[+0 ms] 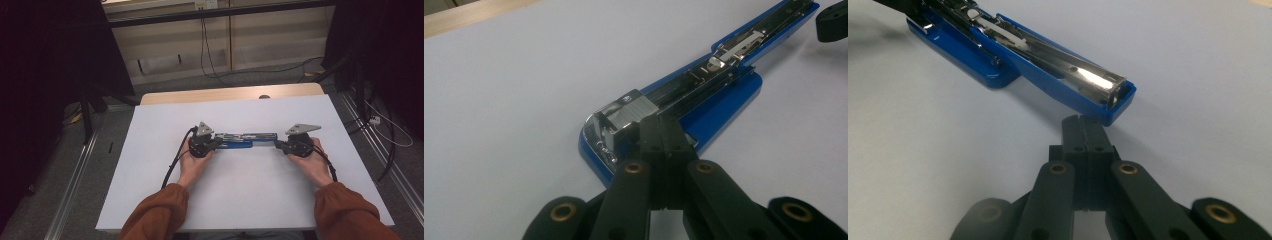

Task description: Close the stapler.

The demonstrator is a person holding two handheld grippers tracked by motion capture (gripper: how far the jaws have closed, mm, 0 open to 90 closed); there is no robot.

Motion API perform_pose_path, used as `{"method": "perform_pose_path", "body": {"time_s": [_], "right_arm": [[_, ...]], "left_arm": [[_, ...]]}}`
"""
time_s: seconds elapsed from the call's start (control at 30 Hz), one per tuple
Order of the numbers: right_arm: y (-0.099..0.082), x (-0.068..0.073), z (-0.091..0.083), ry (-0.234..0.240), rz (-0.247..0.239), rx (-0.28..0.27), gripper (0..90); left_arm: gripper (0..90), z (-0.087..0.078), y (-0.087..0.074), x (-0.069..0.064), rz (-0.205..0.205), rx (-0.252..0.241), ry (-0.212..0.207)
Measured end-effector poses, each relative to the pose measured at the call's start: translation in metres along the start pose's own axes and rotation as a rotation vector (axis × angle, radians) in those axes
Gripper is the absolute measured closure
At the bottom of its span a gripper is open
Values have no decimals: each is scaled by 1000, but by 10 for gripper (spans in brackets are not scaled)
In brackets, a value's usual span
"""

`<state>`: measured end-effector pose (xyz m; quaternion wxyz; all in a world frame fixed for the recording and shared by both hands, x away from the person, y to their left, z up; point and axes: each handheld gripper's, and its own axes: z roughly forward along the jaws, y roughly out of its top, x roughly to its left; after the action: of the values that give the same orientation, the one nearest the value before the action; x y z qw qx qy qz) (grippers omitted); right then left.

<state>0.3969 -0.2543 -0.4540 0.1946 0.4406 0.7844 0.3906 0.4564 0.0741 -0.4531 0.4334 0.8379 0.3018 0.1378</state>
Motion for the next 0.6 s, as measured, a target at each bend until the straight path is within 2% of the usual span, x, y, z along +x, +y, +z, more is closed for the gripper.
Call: {"method": "perform_pose_path", "body": {"time_s": [0.03,0.2,0.5,0.6], "right_arm": [[1,0,2,0,1,10,900],[0,1,11,1,4,67,900],[2,0,15,-11,10,56,900],[2,0,16,-14,15,57,900]], "left_arm": [[900,0,0,-1,-15,-6,-6],[900,1,-1,0,-18,-8,-10],[900,0,-1,1,-10,-7,-11],[900,1,-1,2,-19,-10,-21]]}}
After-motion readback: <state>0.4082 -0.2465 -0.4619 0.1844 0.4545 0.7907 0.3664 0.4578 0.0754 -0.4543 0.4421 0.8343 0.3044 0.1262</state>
